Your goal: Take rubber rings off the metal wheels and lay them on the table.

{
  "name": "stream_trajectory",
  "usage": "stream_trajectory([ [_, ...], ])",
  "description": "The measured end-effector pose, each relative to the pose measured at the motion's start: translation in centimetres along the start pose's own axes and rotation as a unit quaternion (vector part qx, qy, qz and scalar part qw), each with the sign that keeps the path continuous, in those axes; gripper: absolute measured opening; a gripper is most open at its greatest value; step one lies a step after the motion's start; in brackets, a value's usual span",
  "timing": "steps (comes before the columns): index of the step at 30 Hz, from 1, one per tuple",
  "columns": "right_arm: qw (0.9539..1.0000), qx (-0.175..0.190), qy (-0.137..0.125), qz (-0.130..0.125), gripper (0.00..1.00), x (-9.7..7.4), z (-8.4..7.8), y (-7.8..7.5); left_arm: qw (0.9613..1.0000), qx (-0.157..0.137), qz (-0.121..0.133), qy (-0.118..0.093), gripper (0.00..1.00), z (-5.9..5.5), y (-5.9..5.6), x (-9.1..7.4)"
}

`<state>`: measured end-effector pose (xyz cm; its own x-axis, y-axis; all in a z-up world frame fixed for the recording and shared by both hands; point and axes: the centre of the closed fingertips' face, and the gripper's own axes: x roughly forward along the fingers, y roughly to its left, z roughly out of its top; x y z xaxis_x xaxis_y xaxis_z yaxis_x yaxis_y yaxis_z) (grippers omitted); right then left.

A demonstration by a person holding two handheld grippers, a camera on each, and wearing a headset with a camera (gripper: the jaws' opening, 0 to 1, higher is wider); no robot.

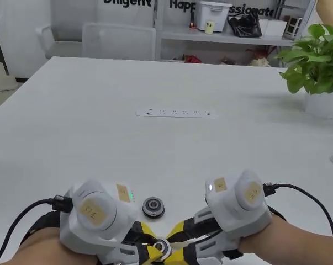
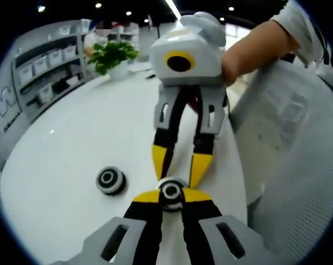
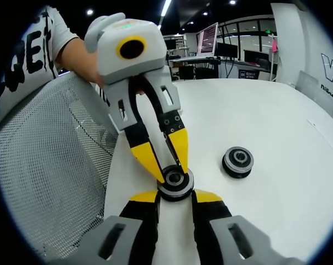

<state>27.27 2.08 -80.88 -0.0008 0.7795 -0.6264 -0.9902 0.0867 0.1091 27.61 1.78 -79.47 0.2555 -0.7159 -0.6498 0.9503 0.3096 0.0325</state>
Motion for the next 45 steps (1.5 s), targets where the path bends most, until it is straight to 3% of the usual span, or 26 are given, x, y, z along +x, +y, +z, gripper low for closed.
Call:
stream_trajectory([
  [8, 0.9999, 0.009, 0.008, 0.0, 0.08, -0.4, -0.6, -0.2, 1.0, 0.001, 0.001, -0.001, 0.12, 0.0, 0.0, 0.0],
  [20, 0.9992, 0.036, 0.015, -0.012, 0.0, -0.7, -0.8, -0.8, 1.0, 0.007, 0.004, 0.001, 0.12, 0.0, 0.0, 0.0],
  [31, 0.9955, 0.094, -0.004, -0.009, 0.0, -1.1, -0.5, -1.1, 1.0, 0.005, 0.004, 0.001, 0.12, 0.0, 0.1, 0.0],
  [45, 0.9917, 0.124, -0.03, -0.015, 0.0, -1.4, 0.5, -1.4, 0.9999, 0.001, 0.01, 0.007, 0.12, 0.0, 0.1, 0.1],
])
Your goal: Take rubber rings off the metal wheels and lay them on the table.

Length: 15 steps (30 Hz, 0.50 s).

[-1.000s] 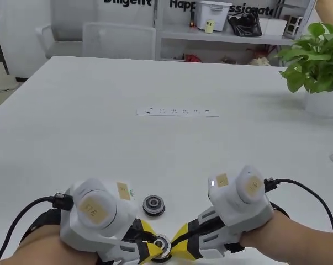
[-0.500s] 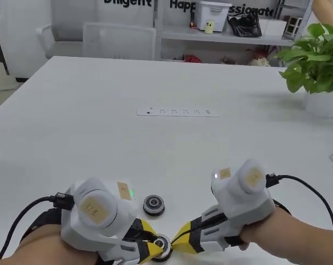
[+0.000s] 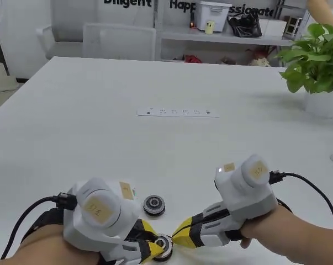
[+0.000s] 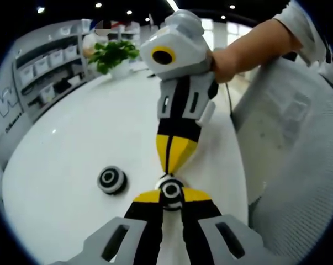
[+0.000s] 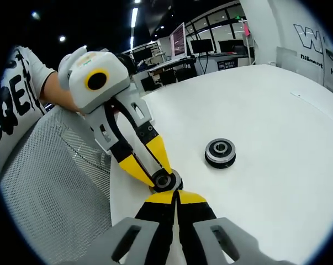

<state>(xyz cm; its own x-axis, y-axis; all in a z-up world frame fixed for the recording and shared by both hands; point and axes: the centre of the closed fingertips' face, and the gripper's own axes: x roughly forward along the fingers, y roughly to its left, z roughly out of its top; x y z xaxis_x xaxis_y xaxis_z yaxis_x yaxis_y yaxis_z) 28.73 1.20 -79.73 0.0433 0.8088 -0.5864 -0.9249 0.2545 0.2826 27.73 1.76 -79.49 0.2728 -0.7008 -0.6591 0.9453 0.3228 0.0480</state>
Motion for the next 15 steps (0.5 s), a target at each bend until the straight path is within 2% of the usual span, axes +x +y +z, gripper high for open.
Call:
stream_trajectory([
  [2, 1.0, -0.005, -0.001, 0.0, 0.0, 0.0, 0.04, 0.08, 1.0, -0.001, 0.001, 0.001, 0.12, -0.02, 0.0, 0.01],
  [9, 0.9999, 0.013, -0.004, 0.005, 0.0, 0.01, 0.23, 0.33, 1.0, -0.002, 0.003, 0.007, 0.12, -0.03, 0.02, 0.01],
  [15, 0.9999, 0.006, -0.004, 0.008, 0.0, 0.11, 0.31, 0.64, 0.9999, -0.001, 0.004, 0.01, 0.11, -0.04, 0.01, 0.02],
])
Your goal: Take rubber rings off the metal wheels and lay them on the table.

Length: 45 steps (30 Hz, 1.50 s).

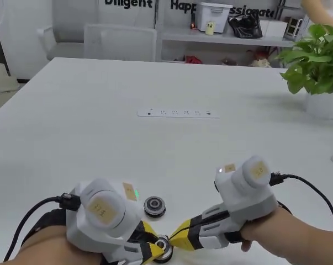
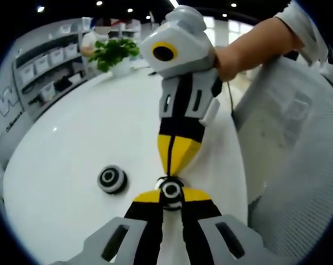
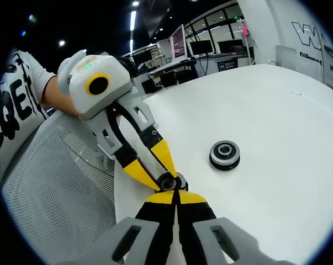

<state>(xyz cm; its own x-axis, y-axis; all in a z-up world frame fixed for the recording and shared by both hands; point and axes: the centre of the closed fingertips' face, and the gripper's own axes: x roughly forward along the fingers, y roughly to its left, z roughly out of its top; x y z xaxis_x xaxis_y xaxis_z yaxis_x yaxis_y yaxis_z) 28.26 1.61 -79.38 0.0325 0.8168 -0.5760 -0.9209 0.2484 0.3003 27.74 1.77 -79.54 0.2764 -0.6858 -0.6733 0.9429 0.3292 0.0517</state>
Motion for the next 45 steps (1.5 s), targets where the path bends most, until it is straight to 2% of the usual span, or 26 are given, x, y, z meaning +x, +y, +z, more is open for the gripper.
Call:
stream_trajectory([
  [20, 0.9998, -0.004, -0.001, 0.017, 0.0, 0.1, 0.0, 1.0, 1.0, 0.002, -0.004, 0.006, 0.11, -0.1, -0.3, 0.0],
  [22, 0.9995, -0.001, -0.01, 0.029, 0.0, 0.2, 0.4, 1.5, 1.0, 0.003, -0.004, 0.006, 0.11, -0.1, -0.3, 0.0],
  [23, 0.9974, 0.014, -0.02, 0.067, 0.0, 0.5, 1.0, 3.2, 1.0, 0.003, -0.004, 0.005, 0.11, 0.0, -0.3, 0.0],
  [25, 0.9985, -0.038, -0.008, 0.039, 0.0, 0.5, 1.0, 2.4, 1.0, 0.003, -0.004, 0.004, 0.11, -0.1, -0.3, 0.0],
  [26, 0.9988, -0.017, -0.008, 0.045, 0.0, 0.5, 0.9, 2.5, 1.0, 0.003, -0.004, 0.004, 0.11, -0.1, -0.3, 0.0],
  [29, 0.999, -0.023, 0.006, 0.037, 0.0, 0.5, -0.1, 2.1, 1.0, 0.004, -0.004, 0.003, 0.12, 0.0, -0.3, 0.0],
  [34, 0.9994, -0.023, -0.007, 0.027, 0.0, 0.1, 0.5, 1.6, 1.0, 0.006, -0.005, 0.002, 0.12, 0.0, -0.3, 0.0],
  [37, 0.9995, -0.024, -0.006, 0.022, 0.0, 0.1, 0.2, 1.2, 0.9999, 0.015, -0.005, 0.002, 0.12, 0.0, -0.4, 0.0],
  [45, 0.9997, -0.007, -0.014, 0.021, 0.0, -0.2, 0.3, 0.8, 0.9997, 0.013, -0.017, -0.011, 0.14, 0.0, -0.4, 0.0],
])
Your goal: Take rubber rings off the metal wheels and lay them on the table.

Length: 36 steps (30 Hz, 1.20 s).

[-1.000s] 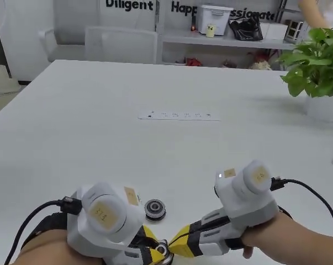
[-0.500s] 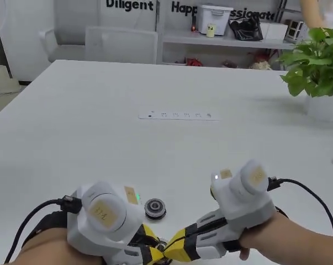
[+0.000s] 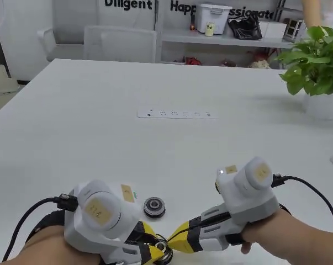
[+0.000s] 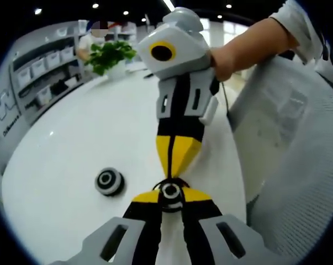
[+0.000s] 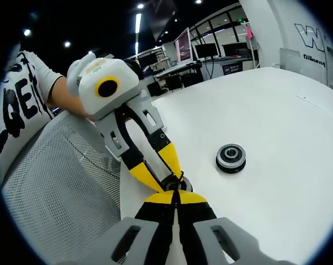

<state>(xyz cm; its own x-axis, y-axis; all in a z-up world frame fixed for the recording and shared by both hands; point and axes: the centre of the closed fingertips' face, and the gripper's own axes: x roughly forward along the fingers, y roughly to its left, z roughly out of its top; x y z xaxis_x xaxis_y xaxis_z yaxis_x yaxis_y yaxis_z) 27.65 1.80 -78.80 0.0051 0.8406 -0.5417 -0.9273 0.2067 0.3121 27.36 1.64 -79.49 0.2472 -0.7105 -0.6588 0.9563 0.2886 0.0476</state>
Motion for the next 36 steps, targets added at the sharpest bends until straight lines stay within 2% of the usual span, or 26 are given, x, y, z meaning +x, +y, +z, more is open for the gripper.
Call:
stream_trajectory([
  [5, 1.0, 0.002, 0.0, 0.003, 0.0, 0.0, 0.0, 0.1, 1.0, 0.004, -0.007, 0.0, 0.15, 0.1, -0.1, -0.2],
  [9, 1.0, 0.002, -0.001, 0.003, 0.0, 0.0, 0.1, 0.1, 0.9996, -0.012, -0.018, -0.015, 0.18, 0.6, -0.2, -0.5],
  [14, 0.9999, 0.008, -0.006, 0.004, 0.0, -0.1, 0.2, 0.1, 0.9995, -0.014, -0.019, -0.02, 0.18, 0.8, -0.2, -1.1],
  [16, 0.9999, 0.007, -0.007, 0.004, 0.0, -0.1, 0.3, 0.2, 0.9989, -0.029, -0.027, -0.027, 0.19, 1.0, -0.3, -1.3],
  [19, 0.9999, 0.007, -0.009, 0.004, 0.0, -0.1, 0.4, 0.2, 0.9986, -0.032, -0.028, -0.033, 0.2, 1.3, -0.4, -1.8],
  [30, 0.9998, 0.008, -0.014, 0.009, 0.0, 0.0, 0.8, 0.5, 0.9978, -0.034, -0.02, -0.054, 0.28, 2.0, -0.5, -3.5],
  [36, 0.9998, 0.009, -0.015, 0.011, 0.0, -0.1, 1.0, 0.7, 0.9972, -0.04, -0.011, -0.063, 0.35, 2.0, -0.2, -4.4],
])
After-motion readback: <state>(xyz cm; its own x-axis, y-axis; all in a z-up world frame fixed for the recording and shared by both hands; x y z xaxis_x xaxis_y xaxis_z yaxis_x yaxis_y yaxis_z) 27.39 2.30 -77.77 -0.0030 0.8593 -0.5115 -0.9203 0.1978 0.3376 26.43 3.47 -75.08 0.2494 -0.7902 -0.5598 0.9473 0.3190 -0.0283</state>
